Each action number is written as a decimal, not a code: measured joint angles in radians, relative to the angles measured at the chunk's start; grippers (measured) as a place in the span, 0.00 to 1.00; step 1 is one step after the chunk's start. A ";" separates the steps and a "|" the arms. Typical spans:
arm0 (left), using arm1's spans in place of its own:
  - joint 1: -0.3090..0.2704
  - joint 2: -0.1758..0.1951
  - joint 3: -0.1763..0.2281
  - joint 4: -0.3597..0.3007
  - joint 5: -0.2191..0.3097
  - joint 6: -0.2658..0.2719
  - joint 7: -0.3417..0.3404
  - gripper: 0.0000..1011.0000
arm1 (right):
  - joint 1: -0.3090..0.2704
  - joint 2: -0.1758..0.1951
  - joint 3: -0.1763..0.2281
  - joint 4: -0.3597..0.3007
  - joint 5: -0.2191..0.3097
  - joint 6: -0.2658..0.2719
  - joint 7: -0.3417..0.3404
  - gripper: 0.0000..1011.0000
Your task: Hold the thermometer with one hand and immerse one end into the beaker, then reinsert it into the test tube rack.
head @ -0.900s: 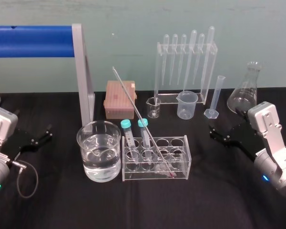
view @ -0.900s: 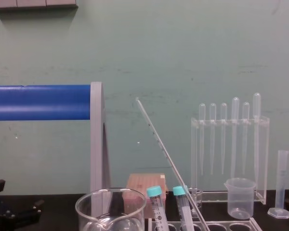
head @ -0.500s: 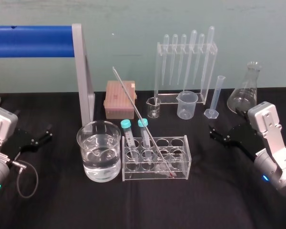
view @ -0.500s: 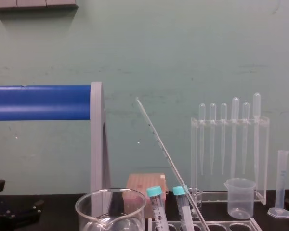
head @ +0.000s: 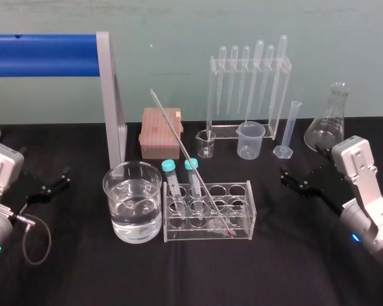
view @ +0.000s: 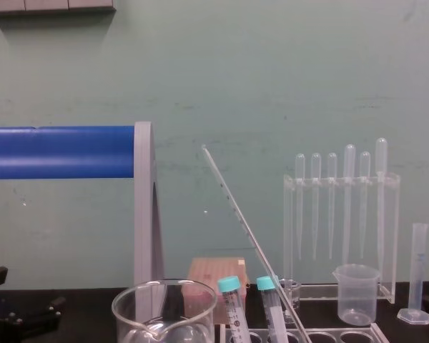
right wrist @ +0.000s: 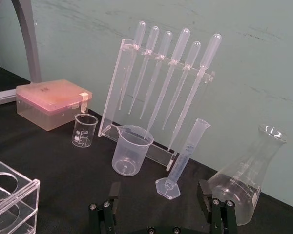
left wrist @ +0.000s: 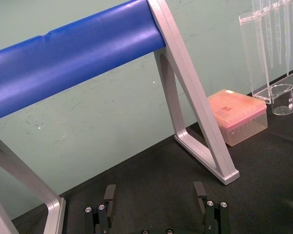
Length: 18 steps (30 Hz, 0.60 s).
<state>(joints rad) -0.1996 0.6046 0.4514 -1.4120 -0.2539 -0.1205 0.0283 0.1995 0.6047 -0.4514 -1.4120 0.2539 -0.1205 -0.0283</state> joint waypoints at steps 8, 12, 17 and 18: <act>0.000 0.000 0.000 0.000 0.000 0.000 0.000 1.00 | 0.000 0.000 0.000 0.000 0.000 0.000 0.000 0.99; 0.000 0.000 0.000 0.000 0.000 0.000 0.000 1.00 | 0.000 0.000 0.000 0.000 0.000 0.000 0.000 0.99; 0.000 0.000 0.000 0.000 0.000 0.000 0.000 1.00 | 0.000 0.000 0.000 0.000 0.000 0.000 0.000 0.99; 0.000 0.000 0.000 0.000 0.000 0.000 0.000 1.00 | 0.000 0.000 0.000 0.000 0.000 0.000 0.000 0.99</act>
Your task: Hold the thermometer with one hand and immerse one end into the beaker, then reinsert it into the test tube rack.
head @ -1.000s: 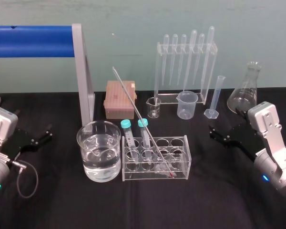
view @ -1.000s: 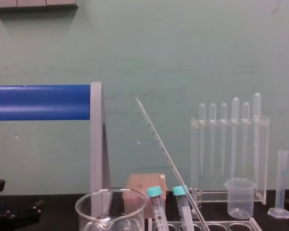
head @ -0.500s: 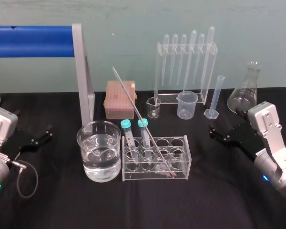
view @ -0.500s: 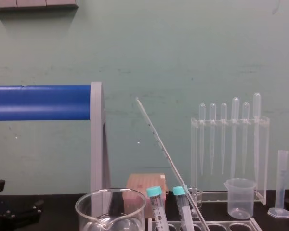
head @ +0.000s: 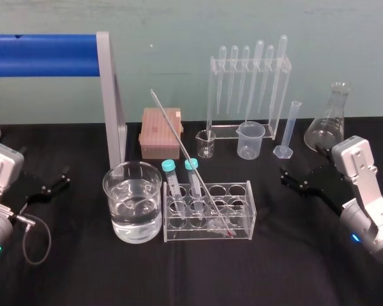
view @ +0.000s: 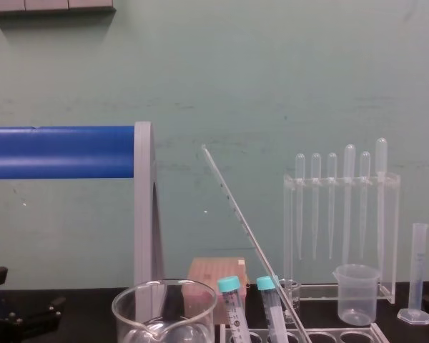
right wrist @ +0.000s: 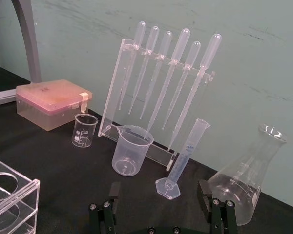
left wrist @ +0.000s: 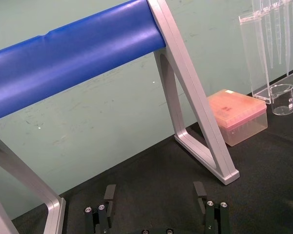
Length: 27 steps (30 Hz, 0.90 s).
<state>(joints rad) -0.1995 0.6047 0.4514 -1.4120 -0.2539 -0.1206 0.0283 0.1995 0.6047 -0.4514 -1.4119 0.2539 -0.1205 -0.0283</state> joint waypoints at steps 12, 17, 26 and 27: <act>0.000 0.000 0.000 0.000 0.000 0.000 0.000 1.00 | 0.000 0.000 0.000 0.000 0.000 0.000 0.000 0.99; 0.000 0.000 0.000 0.000 0.000 0.000 0.000 1.00 | 0.000 0.000 0.000 0.000 0.000 0.000 0.000 0.99; 0.000 0.000 0.000 0.000 0.000 0.000 0.000 1.00 | 0.000 0.004 0.000 -0.003 -0.002 0.011 0.007 0.99; 0.000 0.000 0.000 0.000 0.000 0.000 0.000 1.00 | -0.001 0.008 0.001 -0.008 -0.002 0.018 0.013 0.99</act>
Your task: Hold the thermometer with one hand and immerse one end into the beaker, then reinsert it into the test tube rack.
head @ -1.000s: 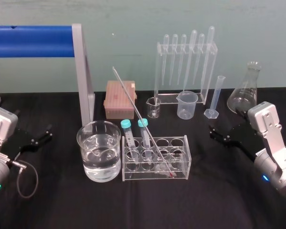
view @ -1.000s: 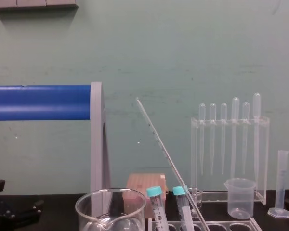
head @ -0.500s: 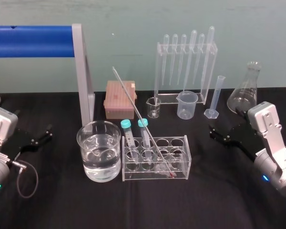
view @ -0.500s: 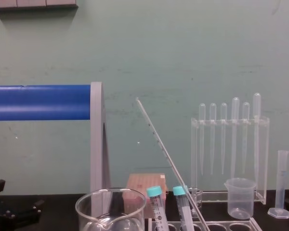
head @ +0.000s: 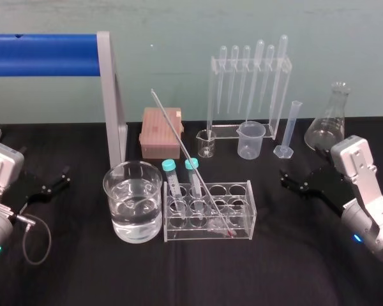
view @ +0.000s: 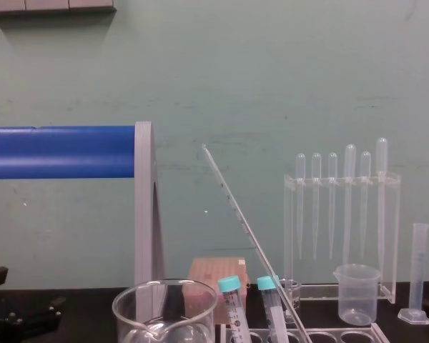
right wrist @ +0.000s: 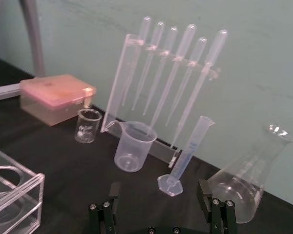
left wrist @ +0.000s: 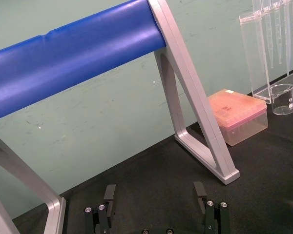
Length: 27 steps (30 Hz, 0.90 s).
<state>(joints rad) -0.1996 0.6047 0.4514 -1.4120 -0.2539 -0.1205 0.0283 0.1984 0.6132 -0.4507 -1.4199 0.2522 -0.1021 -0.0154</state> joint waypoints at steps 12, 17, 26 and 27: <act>0.000 0.000 0.000 0.000 0.000 0.000 0.000 1.00 | 0.003 0.037 0.104 -0.158 0.287 0.220 0.287 0.99; 0.000 0.000 0.000 0.000 0.000 0.000 0.000 1.00 | 0.082 0.027 0.083 -0.186 0.337 0.293 0.433 0.99; 0.000 0.000 0.000 0.000 0.000 0.000 0.000 1.00 | 0.233 -0.014 -0.017 -0.173 0.362 0.350 0.596 0.99; 0.000 0.000 0.000 0.000 0.000 0.000 0.000 1.00 | 0.261 -0.025 -0.039 -0.162 0.360 0.357 0.611 0.99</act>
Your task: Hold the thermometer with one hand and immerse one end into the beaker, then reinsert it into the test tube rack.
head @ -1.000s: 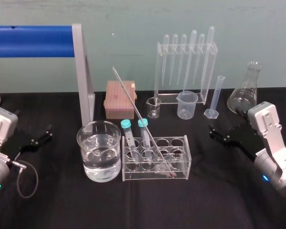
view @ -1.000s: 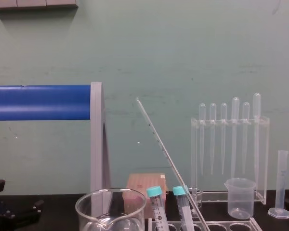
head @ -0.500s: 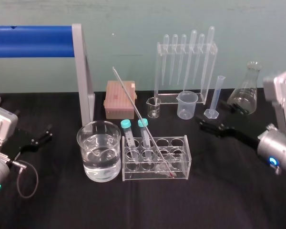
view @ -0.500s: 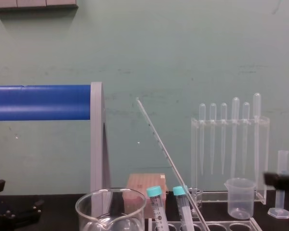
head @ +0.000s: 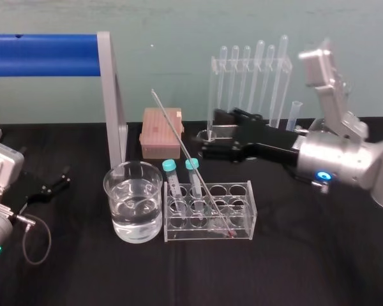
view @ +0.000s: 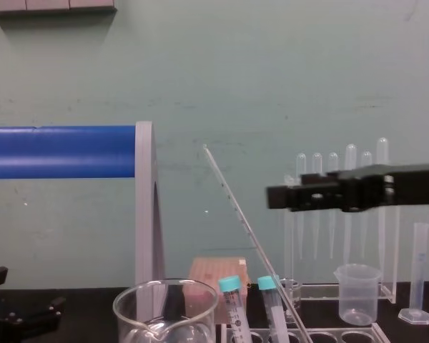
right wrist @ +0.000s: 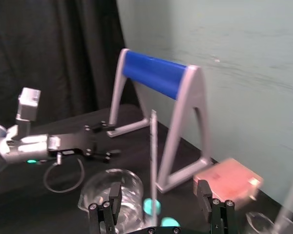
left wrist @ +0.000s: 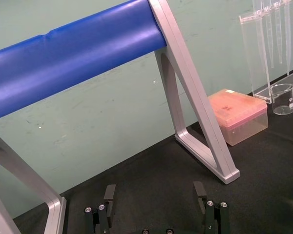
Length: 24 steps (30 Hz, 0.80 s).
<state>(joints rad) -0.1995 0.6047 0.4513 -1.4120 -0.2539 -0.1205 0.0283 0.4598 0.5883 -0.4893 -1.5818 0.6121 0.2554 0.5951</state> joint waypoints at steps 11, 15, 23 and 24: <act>0.000 0.000 0.000 0.000 0.000 0.000 0.000 1.00 | 0.133 -0.088 -0.109 0.118 -0.036 0.038 0.010 0.99; 0.000 0.000 0.000 0.000 0.000 0.000 0.000 1.00 | 0.163 -0.118 -0.131 0.161 -0.045 0.043 0.003 0.99; 0.000 0.000 0.000 0.000 0.000 0.000 0.000 1.00 | 0.196 -0.149 -0.155 0.215 -0.061 0.043 -0.010 0.99; 0.000 0.000 0.000 0.000 0.000 0.000 0.000 1.00 | 0.197 -0.151 -0.156 0.217 -0.062 0.043 -0.011 0.99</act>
<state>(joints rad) -0.1995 0.6047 0.4514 -1.4120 -0.2539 -0.1206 0.0283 0.6569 0.4376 -0.6450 -1.3649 0.5501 0.2987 0.5841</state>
